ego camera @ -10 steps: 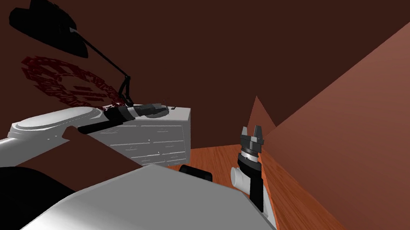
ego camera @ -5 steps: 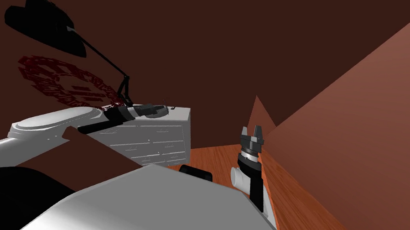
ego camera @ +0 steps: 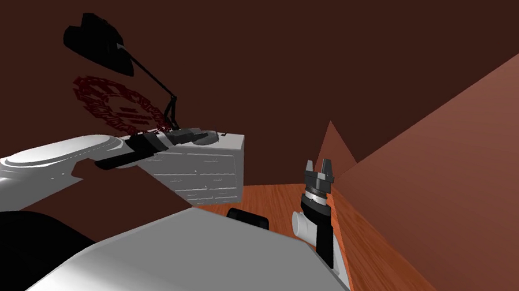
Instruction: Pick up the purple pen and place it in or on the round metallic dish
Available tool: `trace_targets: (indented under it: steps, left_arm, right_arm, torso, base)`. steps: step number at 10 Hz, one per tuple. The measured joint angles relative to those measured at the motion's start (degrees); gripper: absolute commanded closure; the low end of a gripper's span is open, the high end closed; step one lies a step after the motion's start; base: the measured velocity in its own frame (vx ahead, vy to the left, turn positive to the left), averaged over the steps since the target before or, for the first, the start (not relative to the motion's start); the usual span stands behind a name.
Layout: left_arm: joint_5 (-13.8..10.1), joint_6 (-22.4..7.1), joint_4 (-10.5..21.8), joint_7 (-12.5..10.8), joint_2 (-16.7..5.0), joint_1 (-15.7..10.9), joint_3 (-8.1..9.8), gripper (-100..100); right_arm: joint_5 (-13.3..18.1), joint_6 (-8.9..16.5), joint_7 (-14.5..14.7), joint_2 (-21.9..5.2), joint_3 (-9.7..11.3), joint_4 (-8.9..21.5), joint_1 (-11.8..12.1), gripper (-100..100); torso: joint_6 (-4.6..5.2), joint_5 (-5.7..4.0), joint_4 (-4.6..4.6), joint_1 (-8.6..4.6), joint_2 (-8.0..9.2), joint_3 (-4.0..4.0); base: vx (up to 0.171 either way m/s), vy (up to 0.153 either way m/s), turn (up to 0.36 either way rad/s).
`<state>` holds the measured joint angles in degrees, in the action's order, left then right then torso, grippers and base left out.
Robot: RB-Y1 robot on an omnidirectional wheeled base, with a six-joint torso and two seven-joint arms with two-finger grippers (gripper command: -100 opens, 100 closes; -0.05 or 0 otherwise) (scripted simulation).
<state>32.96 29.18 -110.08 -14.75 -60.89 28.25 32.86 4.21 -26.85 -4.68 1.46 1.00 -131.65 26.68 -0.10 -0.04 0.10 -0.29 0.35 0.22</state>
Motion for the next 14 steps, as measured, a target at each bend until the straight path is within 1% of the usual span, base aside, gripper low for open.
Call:
trace_targets:
  steps: [2, 4, 5, 6, 7, 9, 11, 13, 14]
  left_arm:
    - [-0.3, -1.9, 0.0, 0.5, 0.5, -0.2, 0.71, -100]
    - [-0.4, -3.9, -0.6, 1.0, 1.6, 0.5, 1.58, -100]
    - [-0.2, -5.1, -0.3, 1.3, 2.0, 0.5, 1.47, -100]
    - [0.3, -4.7, 0.4, 1.1, 1.3, 0.2, 0.67, -100]
    - [0.6, -3.6, 1.0, 1.0, 1.1, 0.1, 0.32, -100]
    - [0.9, -1.5, 1.2, 0.7, 0.4, -0.1, -0.24, -100]
    - [1.1, 0.7, 1.9, 1.0, 0.3, -0.8, -1.48, -100]
    - [1.4, 2.7, 1.8, 0.9, 0.1, -0.7, -2.61, -100]
    - [1.4, 2.9, 1.8, 0.9, 0.1, -0.7, -2.68, 0]
  right_arm:
    - [0.0, 0.0, 0.0, 0.0, 0.0, 0.0, 0.0, 0]
    - [0.0, 0.0, 0.0, 0.0, 0.0, 0.0, 0.0, 0]
    - [0.0, 0.0, 0.0, 0.0, 0.0, 0.0, 0.0, 0]
    - [0.0, 0.0, 0.0, 0.0, 0.0, 0.0, 0.0, 0]
    - [0.0, 0.0, 0.0, 0.0, 0.0, 0.0, 0.0, 0]
    - [0.0, 0.0, 0.0, 0.0, 0.0, 0.0, 0.0, 0]
    - [0.0, 0.0, 0.0, 0.0, 0.0, 0.0, 0.0, 0]
    - [0.0, 0.0, 0.0, 0.0, 0.0, 0.0, 0.0, 0]
    - [0.0, 0.0, 0.0, 0.0, 0.0, 0.0, 0.0, 0]
  torso:
    - [0.00, 0.00, -0.02, 0.01, -0.10, -0.06]
    - [0.00, 0.01, -0.03, 0.04, -0.14, -0.08]
    - [0.01, 0.01, -0.04, 0.01, -0.13, -0.08]
    - [0.11, 0.01, -0.11, 0.13, -0.46, -0.26]
    - [0.04, 0.06, -0.16, 0.26, -0.67, -0.39]
    - [0.07, 0.04, -0.20, 0.18, -0.83, -0.49]
    - [0.06, 0.04, -0.20, 0.19, -0.81, -0.48]
    - [0.06, 0.05, -0.20, 0.22, -0.79, -0.47]
    - [0.02, 0.04, -0.17, 0.18, -0.65, -0.39]
  base:
    - [-0.072, -0.027, 0.100]
    - [-0.071, -0.030, 0.095]
    - [0.026, 0.008, -0.222]
    - [0.076, 0.046, -0.135]
    - [0.071, 0.025, -0.079]
    - [0.091, 0.011, -0.123]
    - [0.079, 0.019, -0.122]
    - [0.052, 0.024, -0.076]
    - [0.006, 0.003, 0.003]
